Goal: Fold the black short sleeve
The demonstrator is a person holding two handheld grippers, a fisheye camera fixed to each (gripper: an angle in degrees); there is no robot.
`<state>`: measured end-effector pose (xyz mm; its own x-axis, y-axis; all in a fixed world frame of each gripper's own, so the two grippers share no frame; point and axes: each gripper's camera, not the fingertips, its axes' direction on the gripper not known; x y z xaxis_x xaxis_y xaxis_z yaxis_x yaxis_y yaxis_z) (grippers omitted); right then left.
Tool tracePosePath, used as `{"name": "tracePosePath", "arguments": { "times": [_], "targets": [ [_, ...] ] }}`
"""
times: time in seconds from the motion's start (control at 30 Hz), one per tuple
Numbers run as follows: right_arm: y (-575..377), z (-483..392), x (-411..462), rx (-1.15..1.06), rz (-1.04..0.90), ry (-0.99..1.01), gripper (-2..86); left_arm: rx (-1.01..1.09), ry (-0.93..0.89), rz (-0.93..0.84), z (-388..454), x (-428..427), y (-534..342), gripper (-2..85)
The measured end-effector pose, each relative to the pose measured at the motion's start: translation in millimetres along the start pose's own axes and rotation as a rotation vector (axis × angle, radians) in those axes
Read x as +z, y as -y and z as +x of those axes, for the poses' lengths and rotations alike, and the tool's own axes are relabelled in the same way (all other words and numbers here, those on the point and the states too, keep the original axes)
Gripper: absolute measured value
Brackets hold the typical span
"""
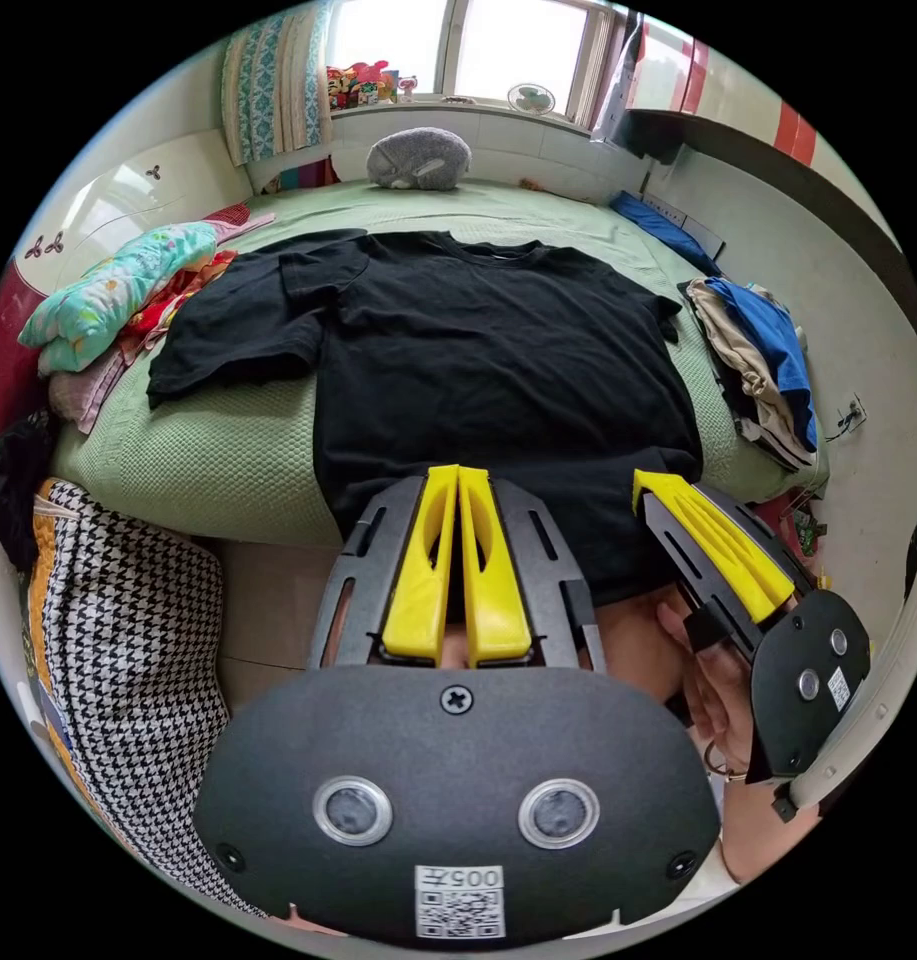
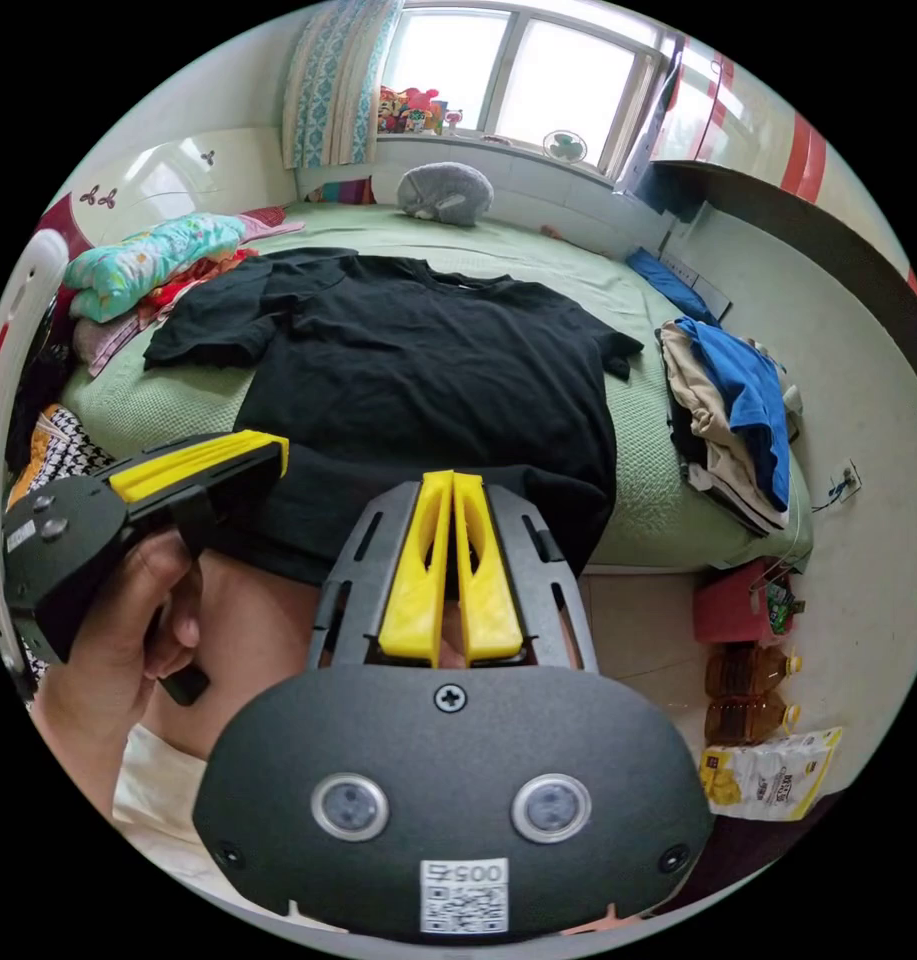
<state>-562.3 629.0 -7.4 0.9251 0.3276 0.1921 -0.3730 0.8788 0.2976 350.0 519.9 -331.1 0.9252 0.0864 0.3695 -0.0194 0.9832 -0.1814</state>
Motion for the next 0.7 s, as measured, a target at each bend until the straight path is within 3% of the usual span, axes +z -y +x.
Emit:
{"name": "tracePosePath", "arguments": {
  "times": [0.7],
  "targets": [
    [0.0,1.1,0.1,-0.003,0.001,-0.004,-1.3,-0.001,0.001,0.0,1.5,1.9,0.8,-0.7]
  ]
}}
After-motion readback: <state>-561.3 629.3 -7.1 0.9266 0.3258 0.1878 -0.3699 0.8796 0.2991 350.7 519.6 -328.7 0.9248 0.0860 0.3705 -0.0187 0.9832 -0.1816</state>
